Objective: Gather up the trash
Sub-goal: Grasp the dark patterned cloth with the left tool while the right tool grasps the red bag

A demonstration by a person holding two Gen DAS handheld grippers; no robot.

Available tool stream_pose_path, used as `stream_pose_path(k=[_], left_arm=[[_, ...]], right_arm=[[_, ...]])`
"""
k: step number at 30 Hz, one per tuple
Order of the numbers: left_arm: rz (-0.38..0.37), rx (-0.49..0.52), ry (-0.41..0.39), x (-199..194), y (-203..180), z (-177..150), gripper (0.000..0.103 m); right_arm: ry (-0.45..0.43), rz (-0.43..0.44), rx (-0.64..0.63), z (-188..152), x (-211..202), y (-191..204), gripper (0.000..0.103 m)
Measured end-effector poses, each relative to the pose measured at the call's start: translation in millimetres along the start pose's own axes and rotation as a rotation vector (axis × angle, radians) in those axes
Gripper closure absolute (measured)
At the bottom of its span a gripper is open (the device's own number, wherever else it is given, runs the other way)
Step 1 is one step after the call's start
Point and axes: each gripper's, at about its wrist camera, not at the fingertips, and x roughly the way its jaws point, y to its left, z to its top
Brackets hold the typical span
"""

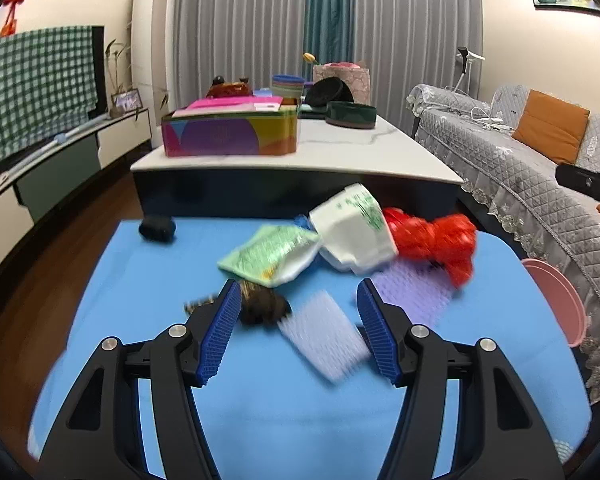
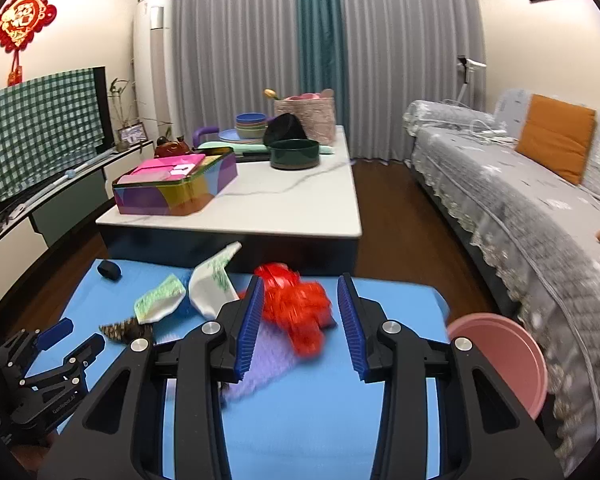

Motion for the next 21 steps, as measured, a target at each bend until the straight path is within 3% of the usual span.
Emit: stream_pose_path(k=[3, 12, 18, 21], left_arm=[[0.015, 0.017, -0.011, 23, 12, 5, 0.044], [0.052, -0.081, 0.114, 90, 48, -14, 0.044], [0.031, -0.099, 0.181, 108, 56, -21, 0.062], [0.007, -0.105, 0.193, 112, 55, -23, 0.079]], right_arm=[[0.006, 0.000, 0.005, 1, 27, -2, 0.062], [0.154, 0.012, 0.075, -32, 112, -16, 0.061], [0.232, 0.041, 0.064, -45, 142, -9, 0.065], [0.242, 0.045, 0.033, -48, 142, -5, 0.074]])
